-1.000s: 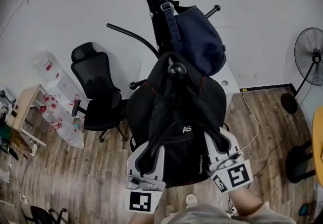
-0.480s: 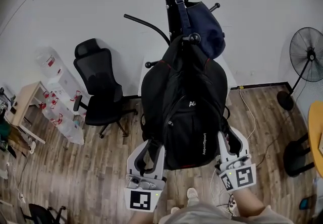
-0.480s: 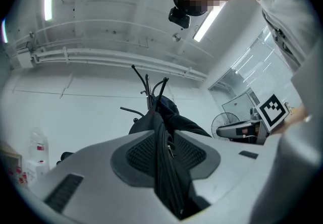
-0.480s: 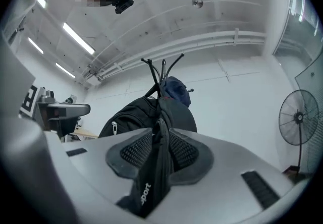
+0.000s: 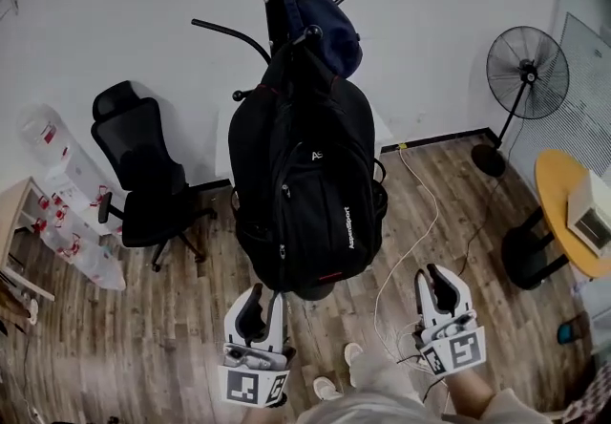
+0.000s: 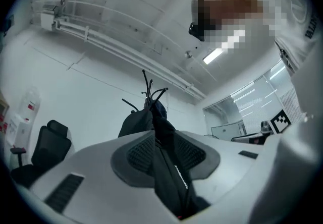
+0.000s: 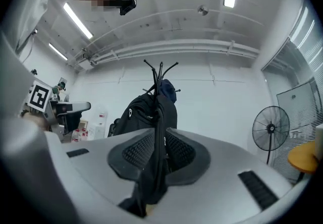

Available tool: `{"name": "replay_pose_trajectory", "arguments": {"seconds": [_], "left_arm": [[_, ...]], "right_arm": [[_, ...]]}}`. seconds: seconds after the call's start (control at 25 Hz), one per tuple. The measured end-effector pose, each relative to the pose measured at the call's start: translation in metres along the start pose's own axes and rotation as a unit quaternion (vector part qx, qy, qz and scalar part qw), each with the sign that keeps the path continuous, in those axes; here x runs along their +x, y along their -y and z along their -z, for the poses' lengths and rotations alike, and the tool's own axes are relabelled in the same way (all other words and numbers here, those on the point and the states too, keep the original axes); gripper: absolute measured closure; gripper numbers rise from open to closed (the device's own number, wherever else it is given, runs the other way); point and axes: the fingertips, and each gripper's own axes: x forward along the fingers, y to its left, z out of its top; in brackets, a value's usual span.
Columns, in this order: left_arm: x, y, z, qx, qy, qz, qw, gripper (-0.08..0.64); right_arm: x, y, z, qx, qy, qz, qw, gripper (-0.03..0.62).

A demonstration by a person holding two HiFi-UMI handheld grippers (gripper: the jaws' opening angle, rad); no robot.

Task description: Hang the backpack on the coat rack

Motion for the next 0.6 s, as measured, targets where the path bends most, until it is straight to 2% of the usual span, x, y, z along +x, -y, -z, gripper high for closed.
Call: {"name": "replay_pose_trajectory", "arguments": {"seconds": [0.2, 0.28, 0.48, 0.6], "left_arm": [[-0.027, 0.019, 0.002, 0.004, -0.013, -0.015, 0.9998, 0.532], [-0.038, 0.024, -0.002, 0.0, -0.016, -0.015, 0.9998, 0.54], [-0.061, 0.057, -0.009, 0.001, -0.032, -0.007, 0.9995, 0.549], [-0.076, 0.092, -0.013, 0.028, -0.051, -0.013, 0.9982, 0.549]], "right_arm": [[-0.048, 0.012, 0.001, -0.002, -0.016, 0.022, 1.0, 0.515], [-0.057, 0.008, 0.002, 0.004, -0.016, 0.019, 1.0, 0.515], [-0.077, -0.01, 0.0, 0.025, -0.007, -0.031, 0.999, 0.515], [-0.105, -0.01, 0.001, 0.04, -0.007, -0.05, 0.998, 0.515]]}}
